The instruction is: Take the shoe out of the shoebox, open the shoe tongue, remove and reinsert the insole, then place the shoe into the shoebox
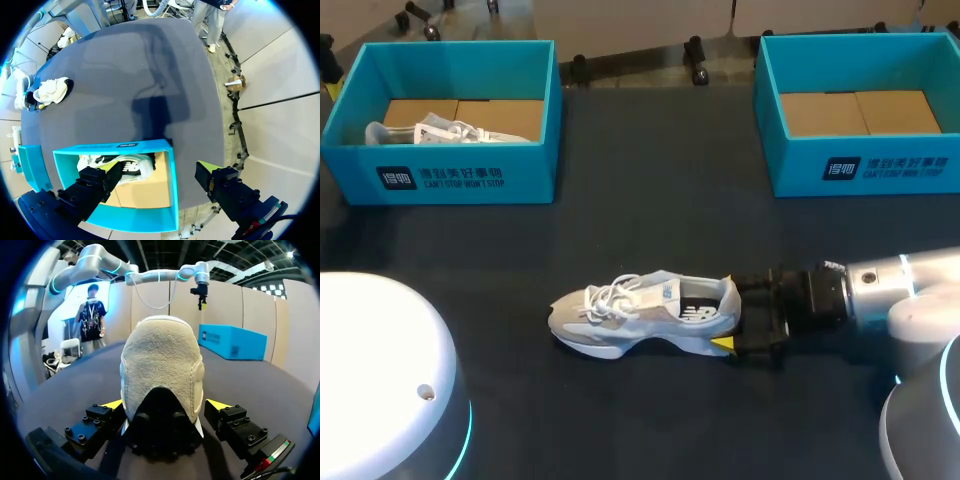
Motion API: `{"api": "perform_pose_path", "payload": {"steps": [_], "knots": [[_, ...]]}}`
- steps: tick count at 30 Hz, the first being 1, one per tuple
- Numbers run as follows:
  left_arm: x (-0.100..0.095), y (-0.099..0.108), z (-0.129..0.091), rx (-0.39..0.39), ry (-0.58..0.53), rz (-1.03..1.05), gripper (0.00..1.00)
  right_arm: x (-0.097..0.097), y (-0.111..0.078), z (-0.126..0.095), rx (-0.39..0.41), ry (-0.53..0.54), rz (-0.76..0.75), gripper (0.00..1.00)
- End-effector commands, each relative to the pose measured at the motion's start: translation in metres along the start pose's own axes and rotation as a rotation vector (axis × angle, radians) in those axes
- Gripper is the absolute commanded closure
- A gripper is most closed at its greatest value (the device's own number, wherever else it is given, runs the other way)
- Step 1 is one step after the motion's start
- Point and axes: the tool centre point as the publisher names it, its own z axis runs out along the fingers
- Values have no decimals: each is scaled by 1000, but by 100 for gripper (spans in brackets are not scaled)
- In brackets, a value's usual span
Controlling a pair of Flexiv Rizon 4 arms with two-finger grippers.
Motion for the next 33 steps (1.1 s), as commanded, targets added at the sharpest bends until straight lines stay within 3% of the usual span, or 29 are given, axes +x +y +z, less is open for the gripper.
{"api": "perform_pose_path", "payload": {"steps": [1, 19, 33], "knots": [[0, -2, 0, -4, 2, 1, 0, 3, 4, -1, 15, -19, -9, 0], [0, -2, 0, -4, 2, 1, 0, -9, 5, 1, -6, 30, 8, 0], [0, -2, 0, -4, 2, 1, 0, -4, 4, 13, 0, 53, 49, 0]]}}
